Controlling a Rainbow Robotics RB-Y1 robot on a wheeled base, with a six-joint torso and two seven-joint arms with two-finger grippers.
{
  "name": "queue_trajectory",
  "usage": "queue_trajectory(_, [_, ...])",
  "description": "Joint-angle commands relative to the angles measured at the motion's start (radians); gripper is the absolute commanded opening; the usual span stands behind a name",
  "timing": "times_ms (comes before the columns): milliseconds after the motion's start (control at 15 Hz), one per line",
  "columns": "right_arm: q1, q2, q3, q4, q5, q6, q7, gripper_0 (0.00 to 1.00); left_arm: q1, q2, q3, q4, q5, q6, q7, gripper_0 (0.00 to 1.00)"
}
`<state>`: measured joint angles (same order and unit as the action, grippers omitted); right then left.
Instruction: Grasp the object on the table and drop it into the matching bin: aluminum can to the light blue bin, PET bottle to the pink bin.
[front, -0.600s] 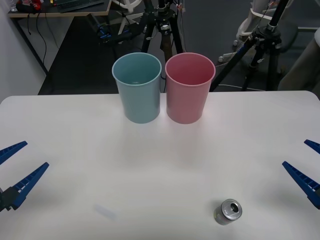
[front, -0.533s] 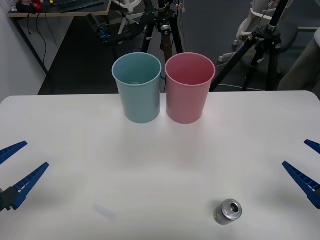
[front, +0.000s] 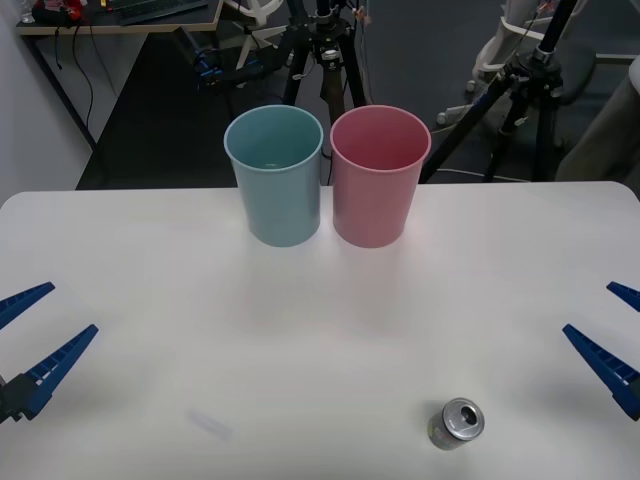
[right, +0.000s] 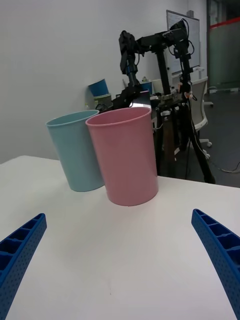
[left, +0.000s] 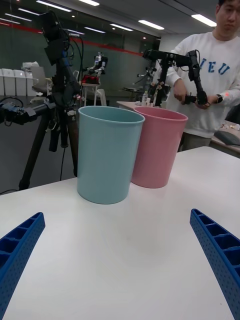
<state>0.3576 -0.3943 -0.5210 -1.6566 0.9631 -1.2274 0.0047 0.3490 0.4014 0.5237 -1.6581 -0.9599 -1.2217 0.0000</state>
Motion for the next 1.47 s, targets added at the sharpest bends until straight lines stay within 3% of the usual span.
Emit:
queue_trajectory(67, [0.026, -0.009, 0.003, 0.0, 0.0, -0.034, 0.017, 1.0, 0.0, 0.0, 0.0, 0.0, 0.0, 0.0, 0.0, 1.0])
queue_trajectory(333, [0.084, -0.021, 0.016, 0.0, -0.006, -0.084, 0.054, 1.0, 0.0, 0.0, 0.0, 0.0, 0.0, 0.0, 0.0, 1.0])
queue_trajectory(533, [0.089, -0.032, 0.021, 0.083, 0.0, -0.196, 0.092, 1.0, 0.0, 0.0, 0.0, 0.0, 0.0, 0.0, 0.0, 1.0])
queue_trajectory(1067, [0.09, -0.087, 0.092, 0.298, 0.0, -0.284, 0.402, 1.0, 0.0, 0.0, 0.0, 0.0, 0.0, 0.0, 0.0, 1.0])
queue_trajectory(1467, [0.09, -0.089, 0.173, 0.397, 0.0, -0.294, 0.595, 1.0, 0.0, 0.0, 0.0, 0.0, 0.0, 0.0, 0.0, 1.0])
